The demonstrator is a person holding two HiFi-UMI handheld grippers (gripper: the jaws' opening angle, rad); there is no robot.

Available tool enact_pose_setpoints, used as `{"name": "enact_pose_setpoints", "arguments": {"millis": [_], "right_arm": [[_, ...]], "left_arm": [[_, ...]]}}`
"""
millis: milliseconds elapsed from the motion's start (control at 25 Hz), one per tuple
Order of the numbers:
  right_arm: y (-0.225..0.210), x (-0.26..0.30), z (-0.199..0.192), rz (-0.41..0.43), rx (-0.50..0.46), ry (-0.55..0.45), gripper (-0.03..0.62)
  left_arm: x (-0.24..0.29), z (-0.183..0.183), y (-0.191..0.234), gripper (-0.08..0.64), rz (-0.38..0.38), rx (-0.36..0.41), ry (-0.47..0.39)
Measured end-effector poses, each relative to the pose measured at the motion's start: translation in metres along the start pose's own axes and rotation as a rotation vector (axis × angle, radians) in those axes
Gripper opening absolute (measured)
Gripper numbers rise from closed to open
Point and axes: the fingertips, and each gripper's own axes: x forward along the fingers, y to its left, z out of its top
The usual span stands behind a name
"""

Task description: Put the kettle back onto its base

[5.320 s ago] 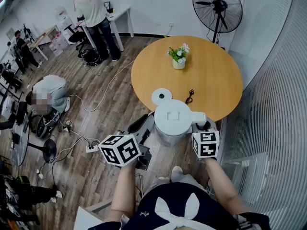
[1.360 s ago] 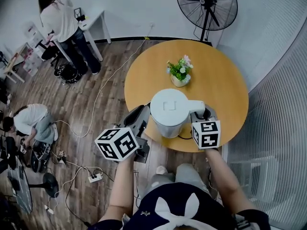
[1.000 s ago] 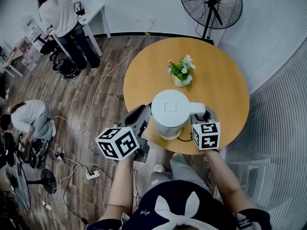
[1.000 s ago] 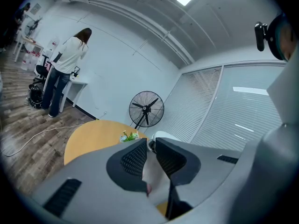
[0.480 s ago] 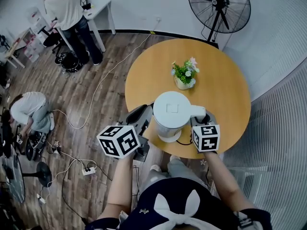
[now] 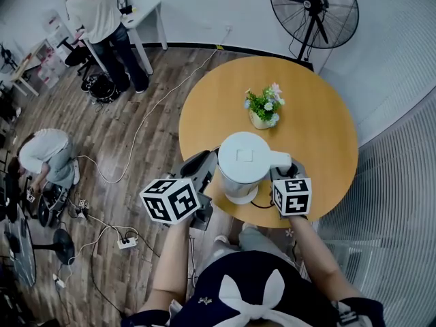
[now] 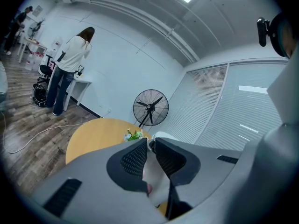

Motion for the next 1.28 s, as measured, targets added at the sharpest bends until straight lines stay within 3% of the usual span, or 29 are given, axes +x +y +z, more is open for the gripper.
{"name": "enact_pose_setpoints", "arguments": {"millis": [1280], "right_arm": [[-0.003, 0.016, -0.045, 0.066, 0.019, 0.085, 0.132]], "left_arm": [[0.011, -0.043, 0.013, 0.072, 0.062, -0.034, 0.067]]}}
